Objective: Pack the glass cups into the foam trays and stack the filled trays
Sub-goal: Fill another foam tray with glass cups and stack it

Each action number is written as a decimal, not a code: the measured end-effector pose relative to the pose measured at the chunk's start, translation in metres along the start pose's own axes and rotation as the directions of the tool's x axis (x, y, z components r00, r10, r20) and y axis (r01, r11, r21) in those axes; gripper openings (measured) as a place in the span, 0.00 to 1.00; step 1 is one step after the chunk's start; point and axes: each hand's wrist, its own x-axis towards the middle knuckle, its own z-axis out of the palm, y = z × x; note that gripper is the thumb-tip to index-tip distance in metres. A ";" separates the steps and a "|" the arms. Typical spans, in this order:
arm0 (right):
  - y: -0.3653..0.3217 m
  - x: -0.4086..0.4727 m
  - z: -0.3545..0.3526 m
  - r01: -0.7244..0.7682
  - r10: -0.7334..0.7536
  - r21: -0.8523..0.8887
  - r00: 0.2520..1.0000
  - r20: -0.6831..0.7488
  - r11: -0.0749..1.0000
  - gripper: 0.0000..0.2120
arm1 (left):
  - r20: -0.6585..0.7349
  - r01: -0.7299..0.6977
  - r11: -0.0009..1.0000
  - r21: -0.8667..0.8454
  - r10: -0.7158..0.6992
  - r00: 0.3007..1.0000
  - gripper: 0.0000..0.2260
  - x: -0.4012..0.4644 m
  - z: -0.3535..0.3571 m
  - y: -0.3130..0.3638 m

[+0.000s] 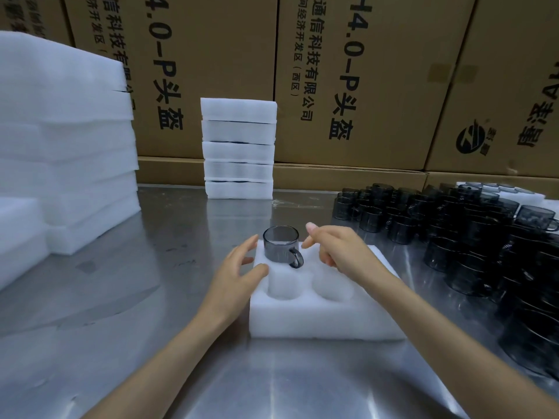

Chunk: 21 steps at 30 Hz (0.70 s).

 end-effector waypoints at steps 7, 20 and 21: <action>0.007 -0.005 0.008 0.365 -0.366 -0.285 0.929 0.053 0.886 0.21 | 0.139 -0.330 0.870 0.366 0.299 0.944 0.26 -0.004 -0.015 0.004; 0.007 -0.007 0.013 0.297 -0.083 -0.582 0.927 0.365 0.757 0.23 | 0.301 -0.398 0.719 0.570 0.269 0.915 0.34 -0.009 -0.018 0.009; 0.007 -0.006 0.012 0.294 -0.076 -0.581 0.926 0.369 0.759 0.23 | 0.294 -0.394 0.722 0.569 0.269 0.917 0.33 -0.010 -0.017 0.010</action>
